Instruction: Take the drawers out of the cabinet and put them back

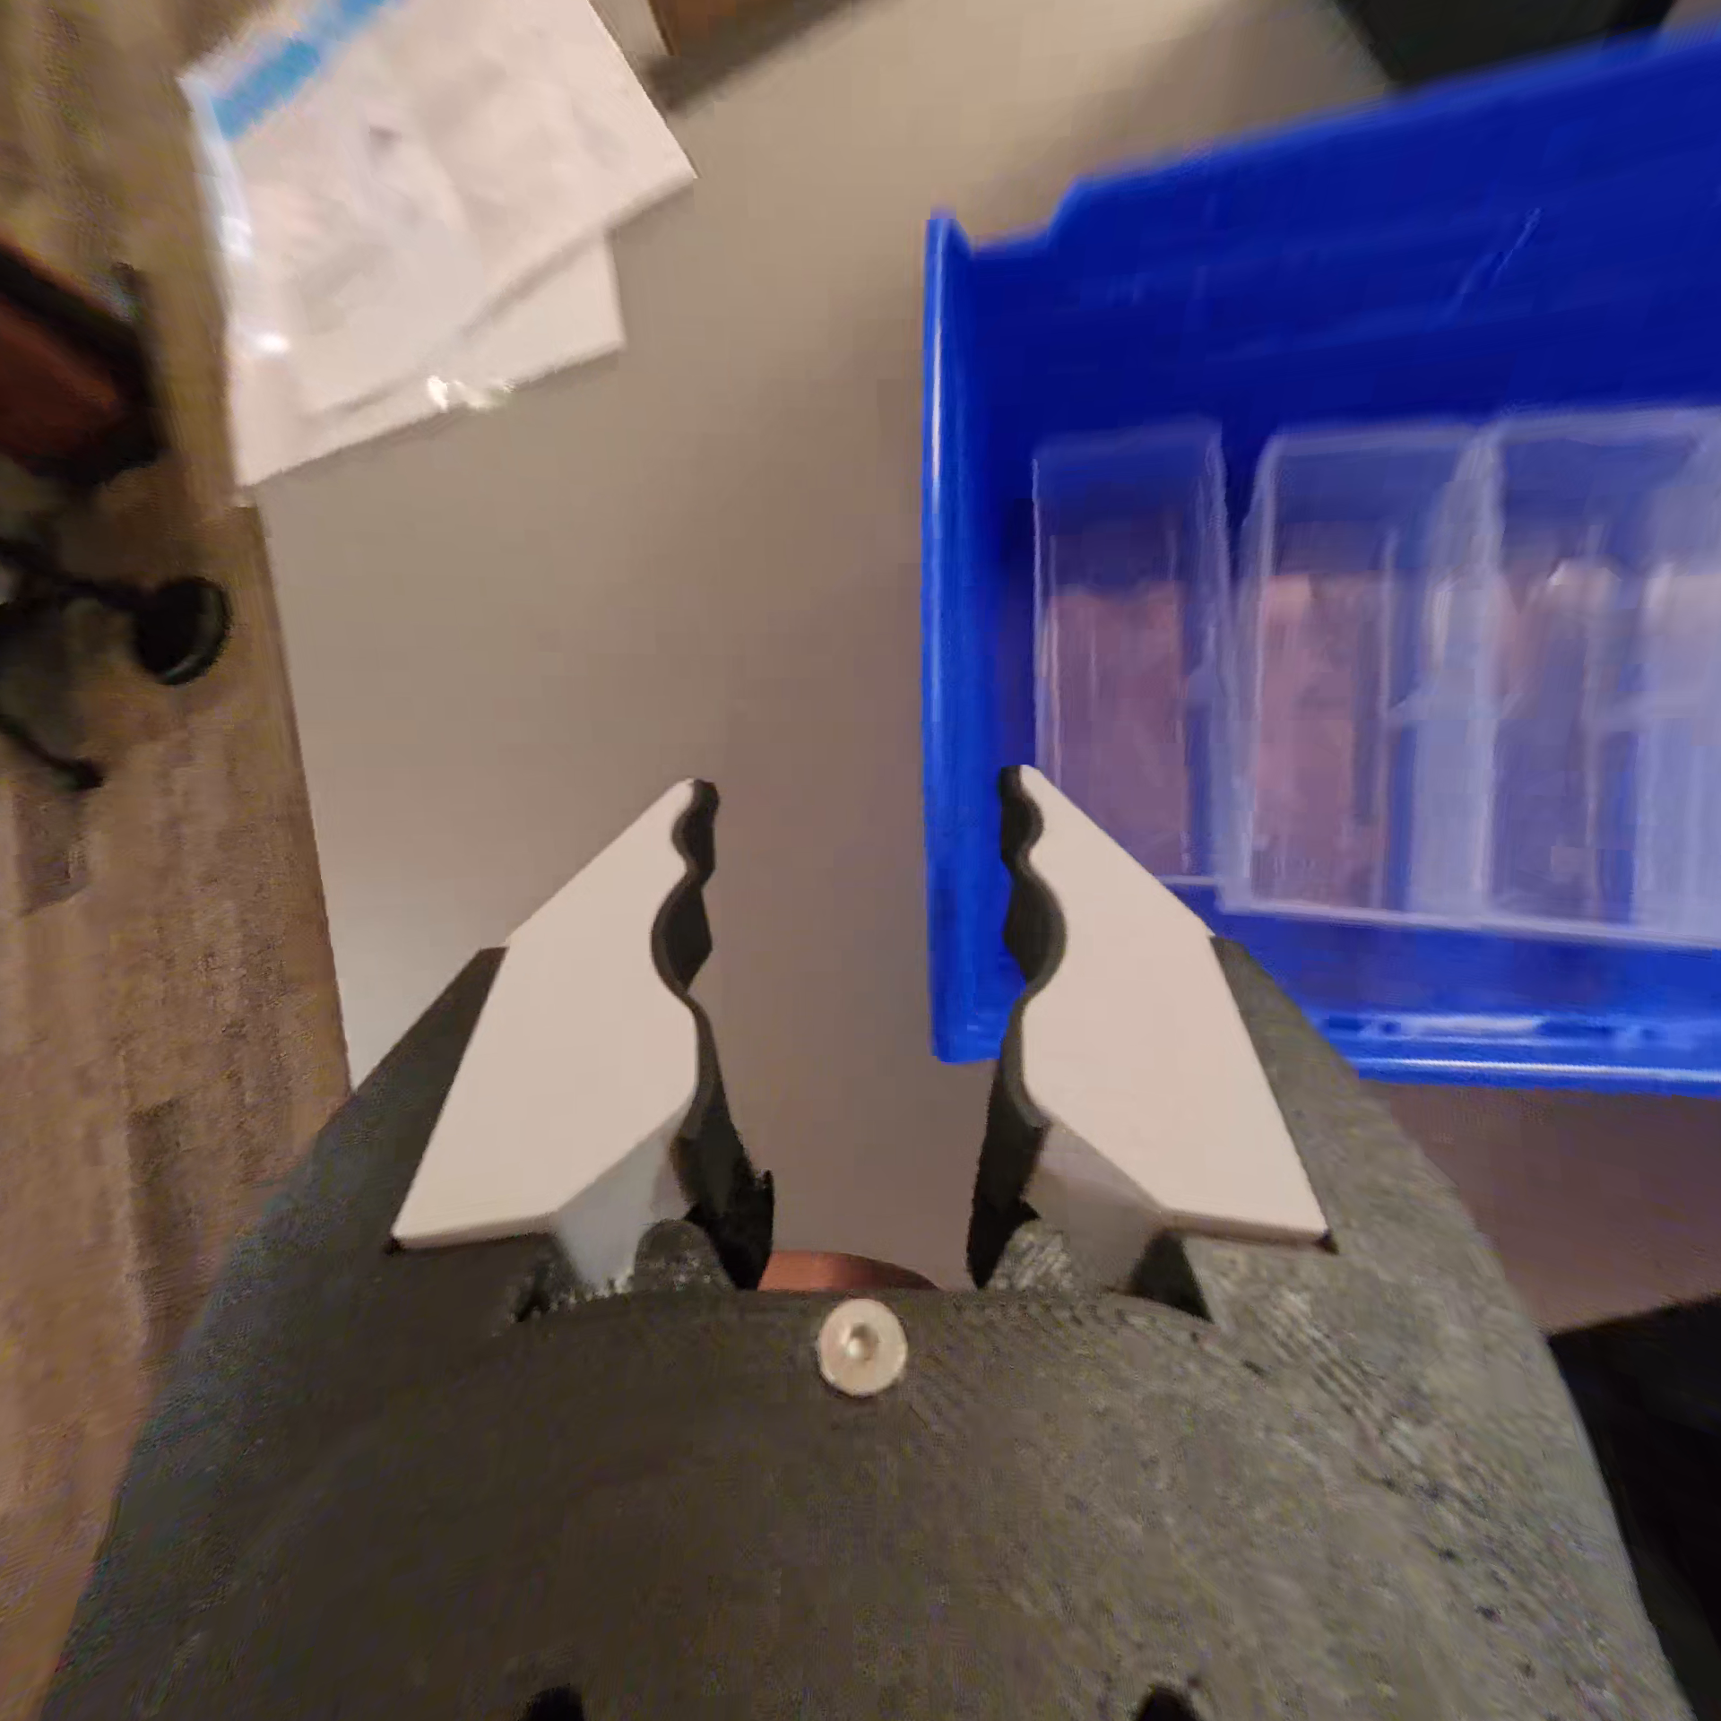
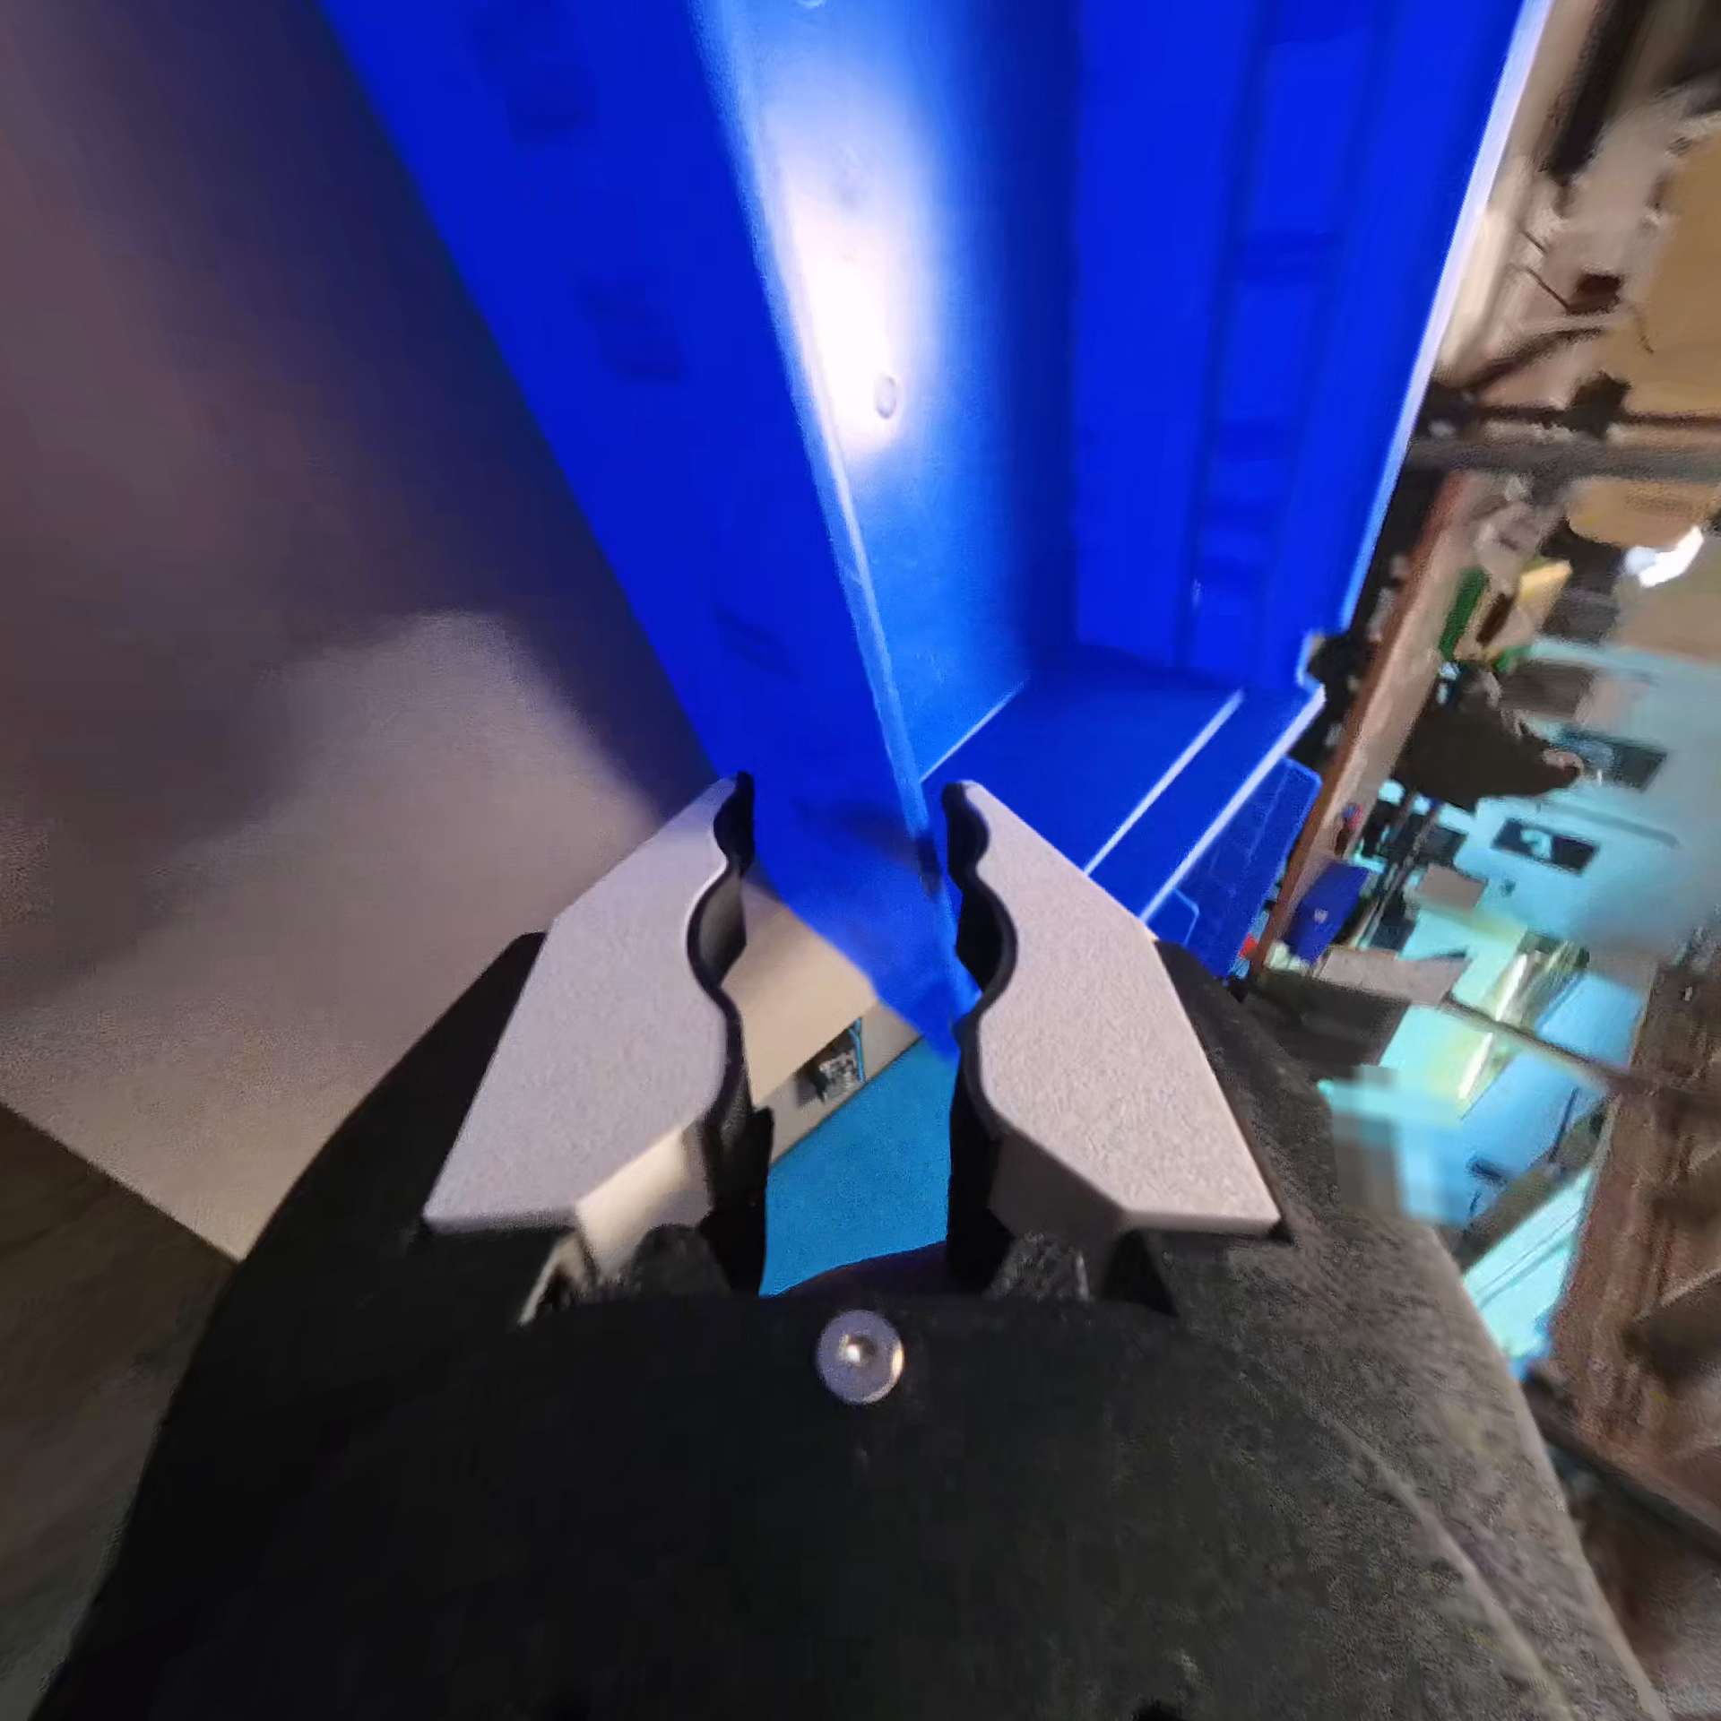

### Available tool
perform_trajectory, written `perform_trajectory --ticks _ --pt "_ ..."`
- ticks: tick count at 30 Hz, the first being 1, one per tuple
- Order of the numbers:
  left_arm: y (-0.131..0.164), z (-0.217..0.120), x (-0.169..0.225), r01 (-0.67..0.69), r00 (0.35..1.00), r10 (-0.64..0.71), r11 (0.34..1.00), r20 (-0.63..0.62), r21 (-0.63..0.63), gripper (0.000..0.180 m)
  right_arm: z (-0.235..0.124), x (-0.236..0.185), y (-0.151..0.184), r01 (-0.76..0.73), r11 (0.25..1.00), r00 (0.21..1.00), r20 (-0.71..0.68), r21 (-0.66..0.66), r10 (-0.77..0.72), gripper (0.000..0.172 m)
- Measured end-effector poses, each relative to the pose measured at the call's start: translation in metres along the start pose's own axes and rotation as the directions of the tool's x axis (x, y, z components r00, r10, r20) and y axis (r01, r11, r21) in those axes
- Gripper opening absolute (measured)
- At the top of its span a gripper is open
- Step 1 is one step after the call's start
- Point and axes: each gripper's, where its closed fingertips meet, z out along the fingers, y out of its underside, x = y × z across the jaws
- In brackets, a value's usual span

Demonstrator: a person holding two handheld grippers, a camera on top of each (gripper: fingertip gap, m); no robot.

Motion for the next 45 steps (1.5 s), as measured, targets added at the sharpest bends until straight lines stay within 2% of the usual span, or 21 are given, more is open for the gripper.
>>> perform_trajectory --ticks 1,3,5,6,8,10,11,12,14,16,20,23,24,26,28,33,35,38,41,43,45 --pt "-0.005 -0.011 0.006 0.048 0.998 -0.050 0.996 0.028 0.075 0.066 -0.003 0.004 0.002 -0.069 0.997 0.997 -0.030 0.024 0.070 0.047" --pt "-0.011 -0.037 0.033 0.124 0.990 -0.135 0.962 0.030 0.244 0.073 -0.014 0.009 0.001 -0.253 0.962 0.962 -0.079 0.105 0.262 0.046" --pt "-0.011 -0.060 0.075 0.187 0.981 -0.195 0.907 -0.017 0.377 0.083 -0.030 0.012 -0.005 -0.463 0.859 0.866 -0.096 0.221 0.491 0.047" --pt "-0.007 -0.067 0.096 0.214 0.975 -0.222 0.881 -0.030 0.422 0.090 -0.040 0.013 -0.010 -0.558 0.776 0.793 -0.089 0.292 0.603 0.048" --pt "0.007 -0.076 0.124 0.277 0.950 -0.313 0.835 -0.004 0.475 0.104 -0.057 0.007 -0.030 -0.712 0.550 0.611 0.000 0.436 0.791 0.057" --pt "0.023 -0.075 0.147 0.316 0.928 -0.372 0.817 0.022 0.483 0.114 -0.067 -0.006 -0.057 -0.797 0.304 0.429 0.136 0.521 0.893 0.072" --pt "0.028 -0.073 0.157 0.349 0.914 -0.405 0.803 0.013 0.483 0.116 -0.067 -0.013 -0.070 -0.820 0.207 0.352 0.185 0.534 0.918 0.082" --pt "0.029 -0.072 0.169 0.386 0.901 -0.434 0.783 -0.016 0.488 0.118 -0.065 -0.019 -0.080 -0.834 0.134 0.282 0.205 0.536 0.937 0.095" --pt "0.022 -0.071 0.193 0.439 0.881 -0.466 0.738 -0.083 0.513 0.122 -0.058 -0.026 -0.101 -0.839 0.055 0.198 0.209 0.541 0.958 0.107" --pt "0.012 -0.070 0.212 0.421 0.886 -0.457 0.722 -0.078 0.549 0.127 -0.049 -0.028 -0.111 -0.843 0.038 0.144 0.156 0.537 0.977 0.111" --pt "-0.001 -0.056 0.237 0.327 0.916 -0.402 0.755 0.008 0.568 0.133 -0.029 -0.025 -0.105 -0.869 0.094 0.120 0.022 0.486 0.993 0.107" --pt "0.002 -0.038 0.241 0.290 0.921 -0.382 0.798 0.072 0.529 0.126 -0.024 -0.024 -0.099 -0.880 0.061 0.104 0.066 0.470 0.992 0.106" --pt "0.006 -0.033 0.239 0.287 0.920 -0.383 0.807 0.087 0.515 0.129 -0.025 -0.025 -0.094 -0.881 0.062 0.105 0.067 0.469 0.992 0.105" --pt "0.012 -0.028 0.233 0.317 0.914 -0.402 0.797 0.059 0.514 0.131 -0.027 -0.026 -0.078 -0.879 0.074 0.107 0.045 0.471 0.993 0.104" --pt "0.021 -0.030 0.214 0.344 0.897 -0.437 0.789 0.071 0.510 0.122 -0.030 -0.028 -0.058 -0.876 0.095 0.114 0.011 0.472 0.993 0.098" --pt "0.056 -0.042 0.130 0.297 0.827 -0.478 0.818 0.296 0.493 0.090 -0.031 -0.024 0.012 -0.870 0.195 0.132 -0.166 0.454 0.977 0.083" --pt "0.069 -0.039 0.102 0.300 0.806 -0.486 0.828 0.337 0.474 0.091 -0.028 -0.021 0.044 -0.873 0.214 0.117 -0.237 0.438 0.964 0.071" --pt "0.079 -0.042 0.073 0.350 0.770 -0.531 0.815 0.354 0.462 0.086 -0.028 -0.020 0.083 -0.894 0.189 0.070 -0.291 0.407 0.954 0.070" --pt "0.057 -0.072 0.082 0.307 0.798 -0.516 0.793 0.312 0.526 0.086 -0.050 -0.016 0.080 -0.877 0.188 0.064 -0.280 0.442 0.958 0.070" --pt "0.033 -0.083 0.104 0.248 0.850 -0.454 0.792 0.266 0.558 0.086 -0.060 -0.014 0.053 -0.855 0.199 0.100 -0.224 0.478 0.969 0.069" --pt "0.006 -0.077 0.135 0.227 0.907 -0.383 0.793 0.173 0.566 0.086 -0.058 -0.011 0.012 -0.837 0.202 0.162 -0.123 0.508 0.979 0.069"
